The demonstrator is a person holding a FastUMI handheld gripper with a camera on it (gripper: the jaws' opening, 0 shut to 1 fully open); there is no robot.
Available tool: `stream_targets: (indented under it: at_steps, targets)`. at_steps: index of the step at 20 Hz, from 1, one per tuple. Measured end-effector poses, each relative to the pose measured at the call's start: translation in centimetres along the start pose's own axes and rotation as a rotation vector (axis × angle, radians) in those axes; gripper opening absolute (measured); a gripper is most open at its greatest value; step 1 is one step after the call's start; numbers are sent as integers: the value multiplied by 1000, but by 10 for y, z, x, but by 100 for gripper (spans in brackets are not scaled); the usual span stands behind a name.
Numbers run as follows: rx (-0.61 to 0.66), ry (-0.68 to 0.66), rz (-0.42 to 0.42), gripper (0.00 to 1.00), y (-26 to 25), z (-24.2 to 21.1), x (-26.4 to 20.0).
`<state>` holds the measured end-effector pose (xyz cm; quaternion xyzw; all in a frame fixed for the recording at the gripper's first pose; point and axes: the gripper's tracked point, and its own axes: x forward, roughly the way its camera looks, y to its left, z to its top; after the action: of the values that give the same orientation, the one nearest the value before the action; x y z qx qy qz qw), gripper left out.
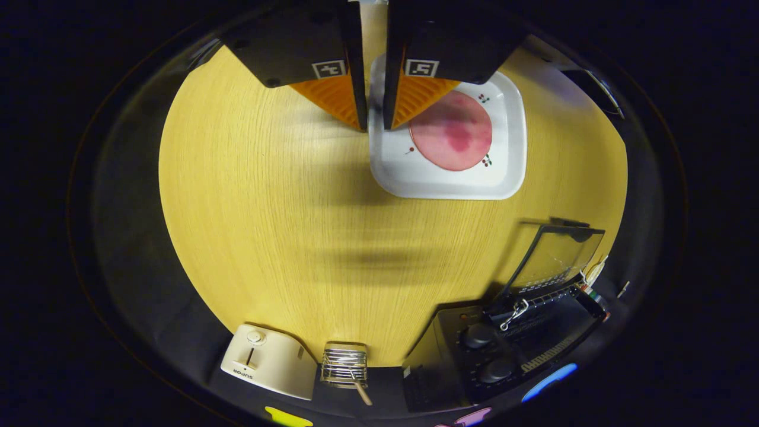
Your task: Open the toaster oven, put the food inside, and close the toaster oven door.
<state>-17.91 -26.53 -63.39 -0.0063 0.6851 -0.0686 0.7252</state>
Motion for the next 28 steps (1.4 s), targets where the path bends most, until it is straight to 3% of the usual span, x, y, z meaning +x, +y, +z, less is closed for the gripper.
stream_targets:
  at_steps: [7,8,12,20,24,28]
  targets:
    - [-1,105,96,19,7,-1,1]
    - [7,117,127,5,11,1,5]
    - [14,157,200,5,12,0,4]
    - [239,296,449,5,19,-11,-4]
    - [319,291,491,5,21,-13,-7]
    - [499,238,528,5,28,-15,-27]
